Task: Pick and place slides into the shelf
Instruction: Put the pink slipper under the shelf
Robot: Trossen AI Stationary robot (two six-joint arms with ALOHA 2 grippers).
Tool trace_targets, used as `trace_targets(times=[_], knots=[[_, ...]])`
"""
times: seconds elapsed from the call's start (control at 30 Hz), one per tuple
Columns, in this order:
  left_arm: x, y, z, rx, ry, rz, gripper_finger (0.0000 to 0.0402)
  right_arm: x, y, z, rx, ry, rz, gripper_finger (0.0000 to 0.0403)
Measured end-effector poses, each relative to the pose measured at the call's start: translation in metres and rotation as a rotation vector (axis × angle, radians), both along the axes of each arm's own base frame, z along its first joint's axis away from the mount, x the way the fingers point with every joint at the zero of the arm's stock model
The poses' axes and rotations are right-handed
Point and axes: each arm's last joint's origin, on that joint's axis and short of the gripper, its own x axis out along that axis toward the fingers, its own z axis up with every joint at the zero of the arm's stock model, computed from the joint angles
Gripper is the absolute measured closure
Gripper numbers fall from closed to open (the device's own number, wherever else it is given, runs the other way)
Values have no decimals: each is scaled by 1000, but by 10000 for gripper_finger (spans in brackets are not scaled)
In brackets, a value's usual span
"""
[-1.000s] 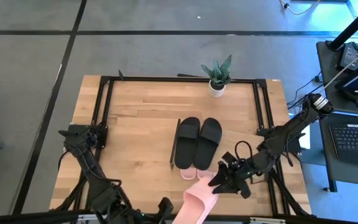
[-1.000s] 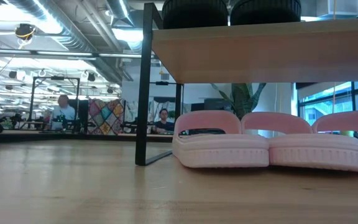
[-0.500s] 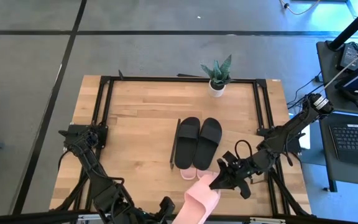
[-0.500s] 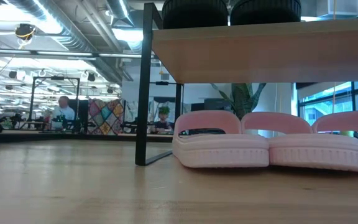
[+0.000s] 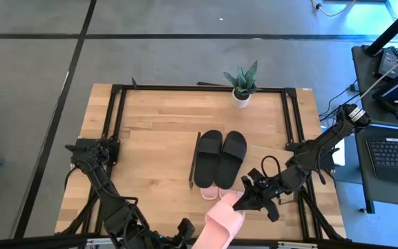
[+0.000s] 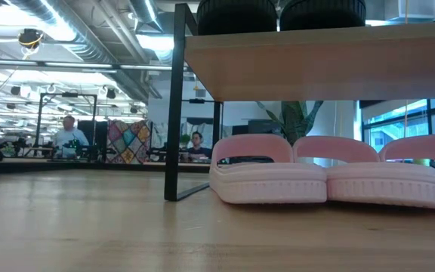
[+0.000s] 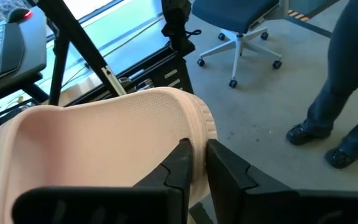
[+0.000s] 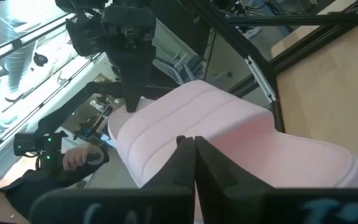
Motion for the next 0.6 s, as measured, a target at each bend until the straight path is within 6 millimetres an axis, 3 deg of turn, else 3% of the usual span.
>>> trace_targets(times=[0.33, 0.6], knots=[[-4, 2, -7, -7, 100, 6, 363, 0, 0, 6, 20, -63, 10, 401], [-8, 8, -14, 60, 156, 65, 395, -1, 1, 7, 26, -69, 14, 402]])
